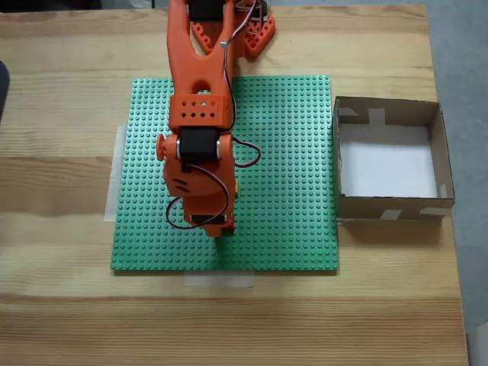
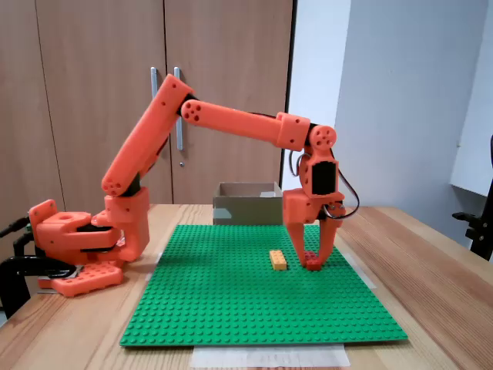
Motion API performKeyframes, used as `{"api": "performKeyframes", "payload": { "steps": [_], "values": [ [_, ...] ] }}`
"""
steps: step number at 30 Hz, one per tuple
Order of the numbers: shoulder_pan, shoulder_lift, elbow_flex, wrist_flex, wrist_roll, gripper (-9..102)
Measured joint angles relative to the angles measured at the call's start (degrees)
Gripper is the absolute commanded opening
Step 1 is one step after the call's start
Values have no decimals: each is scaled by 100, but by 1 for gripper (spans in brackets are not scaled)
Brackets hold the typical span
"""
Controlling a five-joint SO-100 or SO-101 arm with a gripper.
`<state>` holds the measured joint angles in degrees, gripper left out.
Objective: Pick the red lego block and put it in the box.
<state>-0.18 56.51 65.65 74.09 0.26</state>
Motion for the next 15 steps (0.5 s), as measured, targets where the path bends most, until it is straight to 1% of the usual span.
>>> {"api": "performKeyframes", "payload": {
  "steps": [15],
  "values": [
    [0, 0, -158, 264, -9, -1]
  ]
}}
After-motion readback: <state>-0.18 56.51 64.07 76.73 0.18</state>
